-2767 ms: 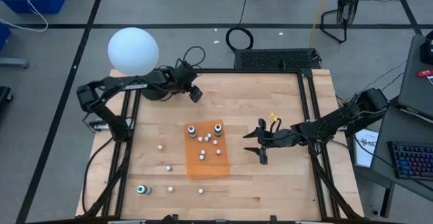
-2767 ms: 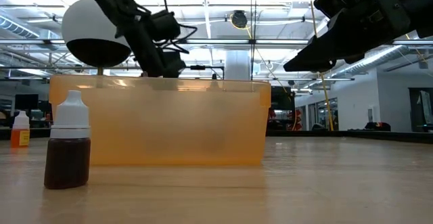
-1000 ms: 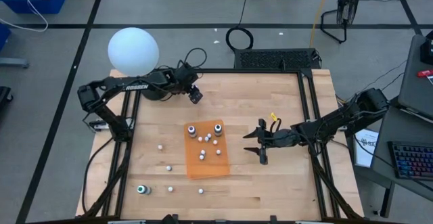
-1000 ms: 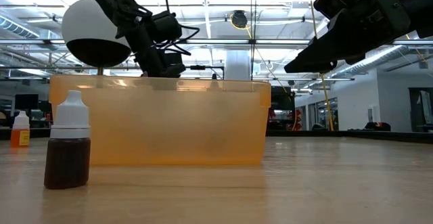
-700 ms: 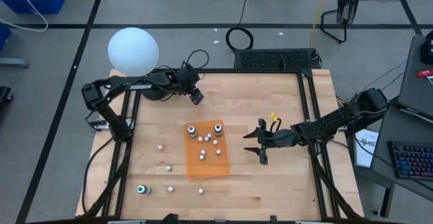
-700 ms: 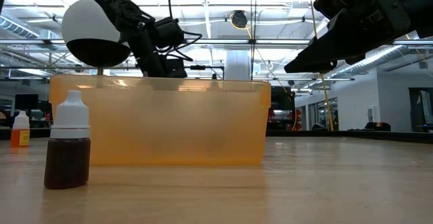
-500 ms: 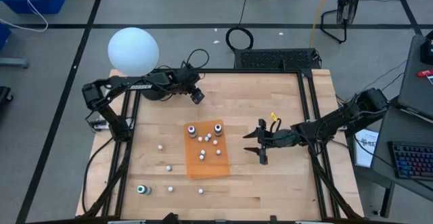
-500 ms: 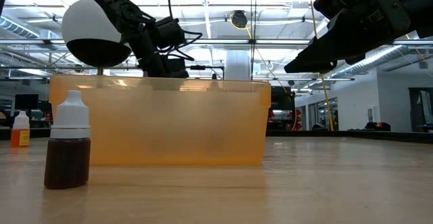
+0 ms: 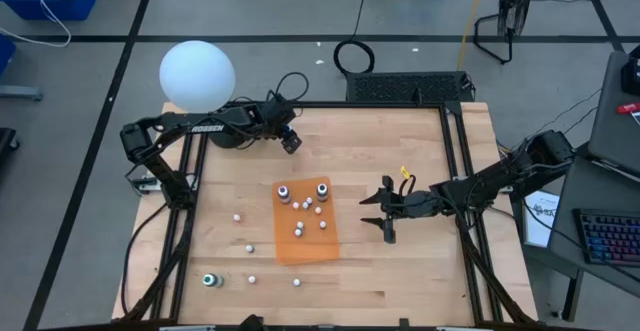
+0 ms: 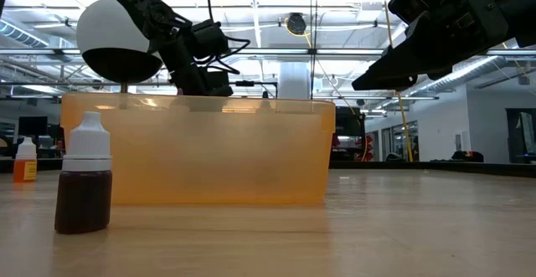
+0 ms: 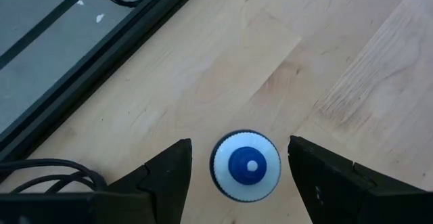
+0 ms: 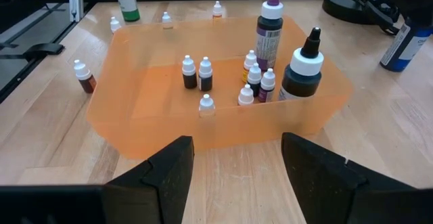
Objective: Pick & Place food coloring
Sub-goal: Put the large blue food coloring bottle into the orange bin
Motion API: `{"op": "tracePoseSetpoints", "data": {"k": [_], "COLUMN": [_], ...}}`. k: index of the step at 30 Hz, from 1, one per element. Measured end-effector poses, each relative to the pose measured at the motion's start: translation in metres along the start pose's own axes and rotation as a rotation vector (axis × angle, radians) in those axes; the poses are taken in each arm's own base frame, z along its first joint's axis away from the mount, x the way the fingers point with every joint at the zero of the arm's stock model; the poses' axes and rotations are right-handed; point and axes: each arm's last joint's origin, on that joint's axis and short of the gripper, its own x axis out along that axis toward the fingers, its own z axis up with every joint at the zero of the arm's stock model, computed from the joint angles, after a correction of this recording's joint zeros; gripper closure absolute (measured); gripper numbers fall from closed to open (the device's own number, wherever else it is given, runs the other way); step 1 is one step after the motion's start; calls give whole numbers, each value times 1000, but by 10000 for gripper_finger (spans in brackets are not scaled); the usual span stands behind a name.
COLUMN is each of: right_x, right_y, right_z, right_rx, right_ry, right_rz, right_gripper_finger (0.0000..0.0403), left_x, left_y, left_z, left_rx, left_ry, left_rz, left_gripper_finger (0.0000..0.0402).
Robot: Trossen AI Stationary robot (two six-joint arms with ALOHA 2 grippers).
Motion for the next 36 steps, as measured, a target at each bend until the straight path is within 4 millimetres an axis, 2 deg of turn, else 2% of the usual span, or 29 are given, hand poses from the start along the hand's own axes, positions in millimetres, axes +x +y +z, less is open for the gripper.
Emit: {"op": "tracePoseSetpoints", "data": {"k": [11,14,19,27,31,36], "right_x": [0,0,0,0,0,0], "right_y": [0,0,0,0,0,0], "right_z": [0,0,0,0,0,-1], "right_rx": [0,0,0,0,-1,-2], "right_ry": [0,0,0,1,3,7], "right_rz": [0,0,0,0,0,-1], "right_gripper_finger": [190,190,190,190,190,190], "left_x": [0,0,0,-2,-19,-66], "left_y": [0,0,0,-4,-18,-48], "left_z": [0,-1,1,0,0,5], "left_rx": [1,1,3,63,102,170], "left_ry": [2,6,-2,1,10,-2], "left_rz": [1,1,-9,-22,-77,-114], "left_gripper_finger": [162,192,277,282,282,282]}}
